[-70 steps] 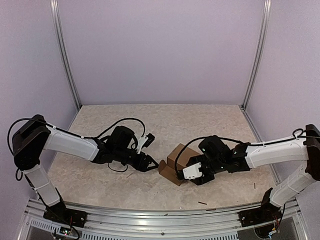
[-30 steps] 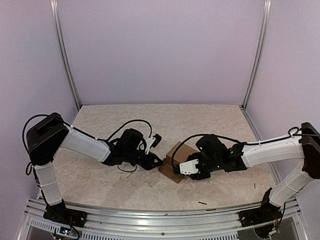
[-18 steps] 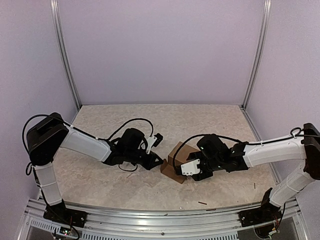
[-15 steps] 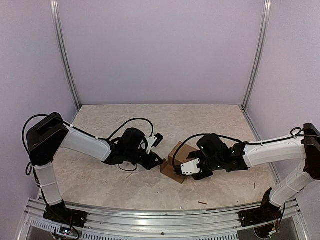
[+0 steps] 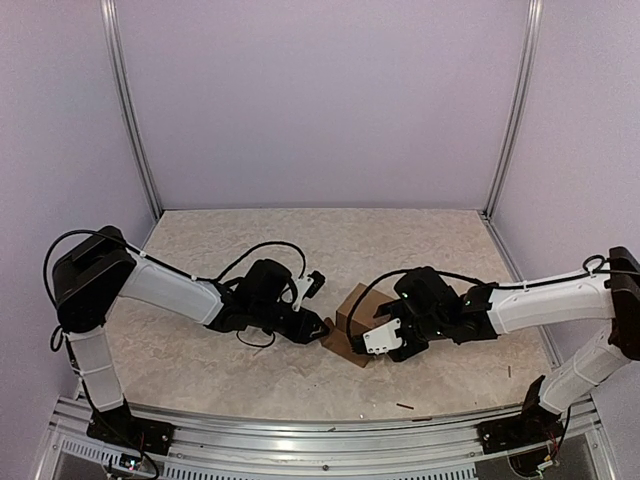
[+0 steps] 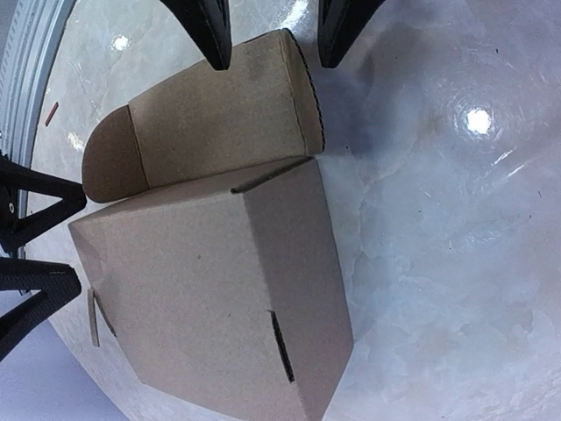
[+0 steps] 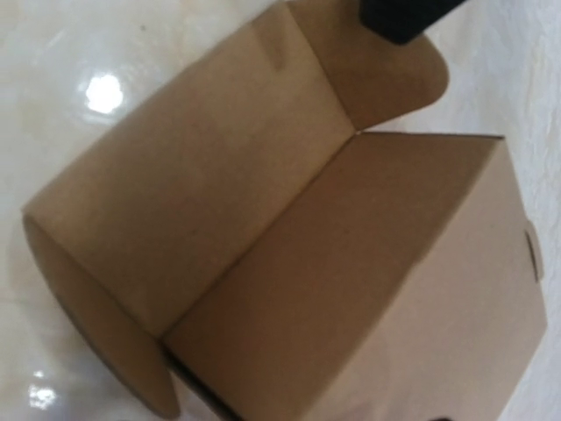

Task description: Fold the paper box

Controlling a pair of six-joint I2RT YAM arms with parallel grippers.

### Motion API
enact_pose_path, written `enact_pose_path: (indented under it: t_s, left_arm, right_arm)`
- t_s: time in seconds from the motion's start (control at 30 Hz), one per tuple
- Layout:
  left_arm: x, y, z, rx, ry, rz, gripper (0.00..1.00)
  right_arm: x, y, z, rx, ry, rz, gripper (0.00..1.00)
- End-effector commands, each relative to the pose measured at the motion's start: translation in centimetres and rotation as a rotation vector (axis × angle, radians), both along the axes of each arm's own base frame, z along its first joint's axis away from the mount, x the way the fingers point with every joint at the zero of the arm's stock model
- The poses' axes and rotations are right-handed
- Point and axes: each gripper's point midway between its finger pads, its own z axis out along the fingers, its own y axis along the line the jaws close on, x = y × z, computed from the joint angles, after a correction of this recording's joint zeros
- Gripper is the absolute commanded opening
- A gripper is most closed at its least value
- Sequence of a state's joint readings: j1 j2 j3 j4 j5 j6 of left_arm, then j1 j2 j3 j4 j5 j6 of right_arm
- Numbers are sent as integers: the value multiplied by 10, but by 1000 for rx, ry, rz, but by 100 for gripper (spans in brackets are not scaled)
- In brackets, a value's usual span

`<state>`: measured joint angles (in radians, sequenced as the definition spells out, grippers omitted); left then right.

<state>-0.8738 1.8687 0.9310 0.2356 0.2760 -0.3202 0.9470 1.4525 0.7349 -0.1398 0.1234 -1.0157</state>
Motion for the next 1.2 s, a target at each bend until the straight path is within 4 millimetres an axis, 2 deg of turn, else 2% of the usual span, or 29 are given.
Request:
enact_pose_path:
  t_s: [0.0, 0.13, 0.43, 0.63, 0.77, 0.87, 0.97, 1.07, 1.17]
  left_arm:
    - [-5, 0, -14, 18, 38, -6, 30]
    - [-2, -4, -12, 1, 27, -23, 22]
    - [3, -10, -16, -11, 42, -56, 13]
    - [11, -12, -7, 4, -46, -66, 6]
    - [16, -14, -9, 46, -85, -89, 4]
    - [19, -13, -14, 84, -111, -103, 3]
    - [21, -9, -17, 123, -146, -122, 3]
    - [24, -5, -18, 149, -181, -143, 3]
    - [26, -2, -21, 168, -203, -160, 3]
  right_arm:
    - [2, -4, -7, -6, -9, -1, 71]
    - [3, -2, -10, 9, 15, -13, 69]
    - [-7, -1, -15, 33, 104, -38, 68]
    - [-19, 3, -15, 56, 201, -44, 67]
    - [-28, 11, -16, 73, 250, -30, 66]
    - [-32, 21, -10, 99, 295, -31, 65]
    - [-30, 28, 6, 124, 305, -31, 65]
    - [-26, 22, 16, 114, 250, -26, 66]
    - [-22, 12, 15, 84, 195, -28, 67]
